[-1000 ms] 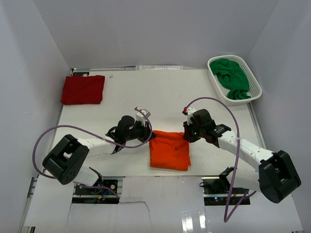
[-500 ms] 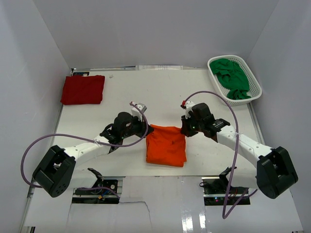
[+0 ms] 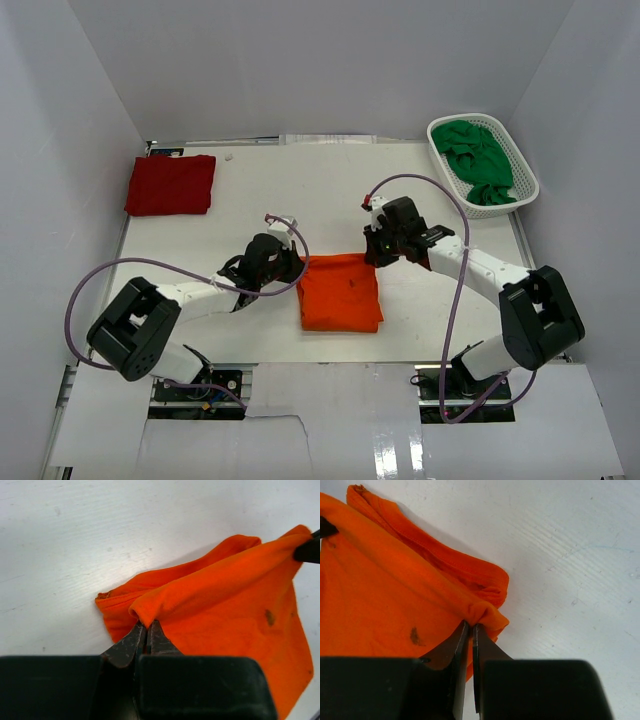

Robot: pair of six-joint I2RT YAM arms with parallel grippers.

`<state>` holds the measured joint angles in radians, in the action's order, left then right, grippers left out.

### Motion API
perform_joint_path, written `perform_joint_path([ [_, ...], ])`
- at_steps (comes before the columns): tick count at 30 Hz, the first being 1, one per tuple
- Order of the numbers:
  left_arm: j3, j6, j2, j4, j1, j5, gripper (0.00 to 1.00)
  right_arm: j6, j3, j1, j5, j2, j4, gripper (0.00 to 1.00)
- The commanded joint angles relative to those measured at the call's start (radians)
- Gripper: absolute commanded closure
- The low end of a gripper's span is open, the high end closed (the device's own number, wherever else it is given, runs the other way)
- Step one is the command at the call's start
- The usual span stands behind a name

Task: Fold and stack the t-shirts
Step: Smooth out wrinkles on the folded tshirt

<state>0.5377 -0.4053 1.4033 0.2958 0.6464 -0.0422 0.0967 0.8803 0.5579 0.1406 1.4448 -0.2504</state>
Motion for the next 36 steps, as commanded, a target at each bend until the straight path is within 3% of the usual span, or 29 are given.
perform_joint_path([
  [1,0.007,-0.013,0.022,0.034,-0.02,0.131,1.0,-0.025,0.063,-0.019,-0.047,0.023,0.06,0.92],
  [8,0.021,-0.001,0.08,0.049,-0.031,0.189,1.0,-0.026,0.065,-0.03,-0.056,0.046,0.086,0.91],
  [10,0.041,0.003,0.092,0.052,-0.031,0.186,0.95,-0.022,0.069,-0.03,-0.05,0.048,0.089,0.87],
  [11,0.05,0.006,0.095,0.052,-0.031,0.179,0.9,-0.022,0.074,-0.03,-0.049,0.048,0.088,0.8],
  [12,0.057,0.01,0.1,0.052,-0.031,0.176,0.84,-0.02,0.078,-0.03,-0.045,0.049,0.088,0.67],
  [13,0.065,0.011,0.1,0.051,-0.031,0.171,0.65,-0.02,0.088,-0.03,-0.047,0.049,0.086,0.62],
  [15,0.09,0.016,0.092,0.052,-0.031,0.172,0.49,-0.017,0.094,-0.03,-0.061,0.043,0.086,0.53],
  [16,0.105,0.022,0.086,0.049,-0.031,0.176,0.31,-0.017,0.101,-0.03,-0.067,0.039,0.086,0.52],
  [19,0.125,0.029,0.033,0.039,-0.031,0.188,0.19,-0.017,0.108,-0.03,-0.09,0.013,0.083,0.5],
  [23,0.156,0.017,-0.078,-0.067,-0.031,0.196,0.19,0.007,0.091,-0.03,-0.07,-0.052,0.071,0.5],
  [25,0.137,-0.021,-0.151,-0.098,-0.031,0.144,0.2,0.04,0.072,-0.032,0.003,-0.093,0.068,0.55],
  [26,0.119,-0.036,-0.168,-0.103,-0.031,0.083,0.23,0.082,0.053,-0.03,0.09,-0.104,0.066,0.67],
  [28,0.119,-0.064,-0.17,-0.112,-0.031,-0.002,0.25,0.119,0.034,-0.032,0.202,-0.104,0.06,0.79],
  [29,0.126,-0.067,-0.158,-0.112,-0.031,-0.054,0.27,0.141,0.013,-0.032,0.309,-0.103,0.062,0.92],
  [32,0.16,-0.079,-0.098,-0.09,-0.031,-0.201,0.42,0.253,-0.067,-0.03,0.448,-0.129,0.14,0.92],
  [36,0.182,-0.079,-0.034,-0.014,-0.037,-0.314,0.58,0.454,-0.24,-0.01,0.623,-0.231,0.387,0.92],
])
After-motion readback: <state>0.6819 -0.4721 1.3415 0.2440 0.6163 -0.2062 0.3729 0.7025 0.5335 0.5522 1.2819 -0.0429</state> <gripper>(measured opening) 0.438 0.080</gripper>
